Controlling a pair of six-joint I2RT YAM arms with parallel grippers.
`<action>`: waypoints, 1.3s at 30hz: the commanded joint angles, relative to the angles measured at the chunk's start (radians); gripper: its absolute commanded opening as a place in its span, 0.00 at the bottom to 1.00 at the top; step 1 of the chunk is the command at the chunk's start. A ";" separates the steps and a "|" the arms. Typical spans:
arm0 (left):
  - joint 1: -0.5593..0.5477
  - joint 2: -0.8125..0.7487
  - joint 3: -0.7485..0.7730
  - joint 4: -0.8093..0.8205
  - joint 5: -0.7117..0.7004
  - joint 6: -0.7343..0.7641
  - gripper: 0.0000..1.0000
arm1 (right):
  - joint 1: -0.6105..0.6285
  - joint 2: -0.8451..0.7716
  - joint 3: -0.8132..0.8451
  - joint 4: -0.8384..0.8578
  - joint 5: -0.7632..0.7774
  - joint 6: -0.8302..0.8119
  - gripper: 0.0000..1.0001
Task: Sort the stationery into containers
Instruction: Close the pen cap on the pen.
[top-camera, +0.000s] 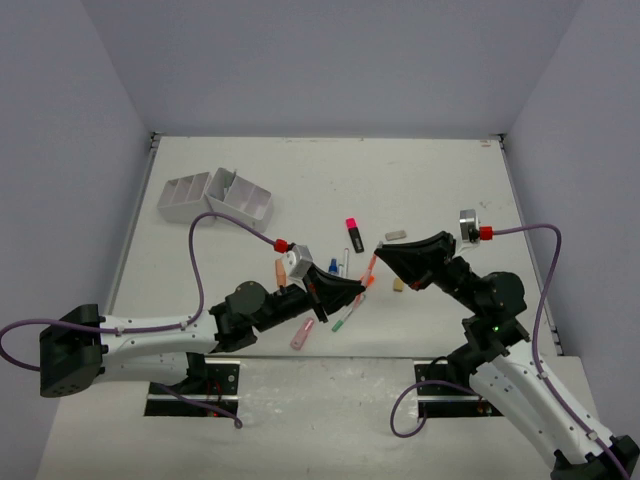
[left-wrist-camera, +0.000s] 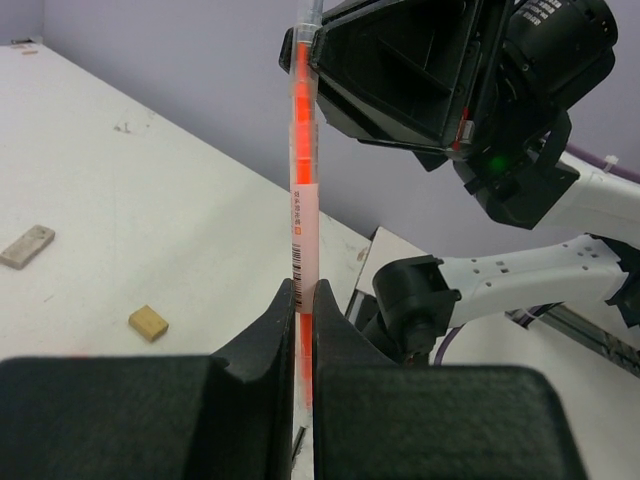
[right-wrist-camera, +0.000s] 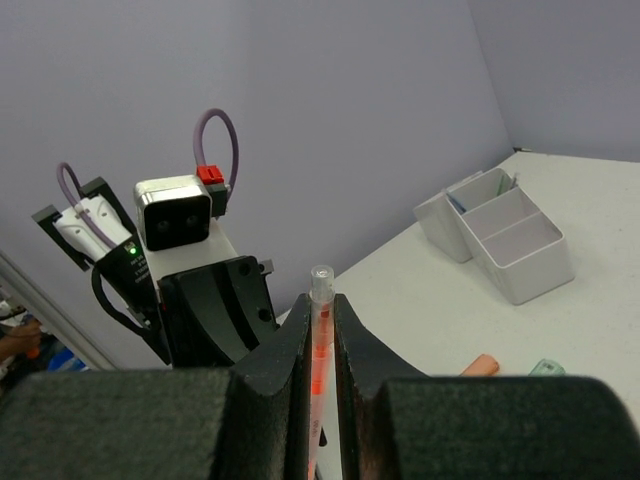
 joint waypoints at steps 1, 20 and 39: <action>0.017 -0.042 0.081 0.101 -0.041 0.056 0.00 | 0.012 0.009 0.026 -0.160 -0.077 -0.077 0.00; 0.022 -0.040 0.110 0.175 -0.146 -0.014 0.00 | 0.069 0.005 -0.034 -0.088 -0.060 -0.074 0.00; 0.024 -0.029 0.164 0.081 -0.218 0.191 0.00 | 0.106 0.119 0.221 -0.566 0.074 -0.132 0.04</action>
